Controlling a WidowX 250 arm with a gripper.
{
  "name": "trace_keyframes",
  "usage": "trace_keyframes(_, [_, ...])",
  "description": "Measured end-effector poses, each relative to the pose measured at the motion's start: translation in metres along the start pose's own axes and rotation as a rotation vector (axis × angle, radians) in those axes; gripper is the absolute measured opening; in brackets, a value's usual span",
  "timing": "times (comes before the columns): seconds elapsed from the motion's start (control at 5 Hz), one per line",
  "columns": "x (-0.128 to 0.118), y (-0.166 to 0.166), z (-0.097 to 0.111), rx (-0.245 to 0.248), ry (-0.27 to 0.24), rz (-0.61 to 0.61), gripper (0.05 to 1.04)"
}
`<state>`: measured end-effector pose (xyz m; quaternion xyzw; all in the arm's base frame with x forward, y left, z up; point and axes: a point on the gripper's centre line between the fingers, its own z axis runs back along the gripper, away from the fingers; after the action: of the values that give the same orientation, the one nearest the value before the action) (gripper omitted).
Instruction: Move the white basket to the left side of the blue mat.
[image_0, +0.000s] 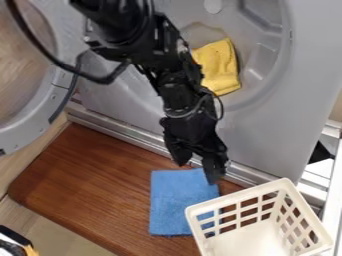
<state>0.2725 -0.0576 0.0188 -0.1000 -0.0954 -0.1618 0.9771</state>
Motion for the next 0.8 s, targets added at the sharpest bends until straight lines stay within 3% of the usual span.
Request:
trace_keyframes(0.4, [-0.003,-0.024,-0.027,0.033,0.113,-0.131,0.999])
trace_keyframes(0.6, [-0.005,-0.033,-0.041,0.039,0.133,-0.153,0.999])
trace_keyframes(0.8, [-0.001,-0.037,-0.049,0.012,0.126,-0.156,0.999])
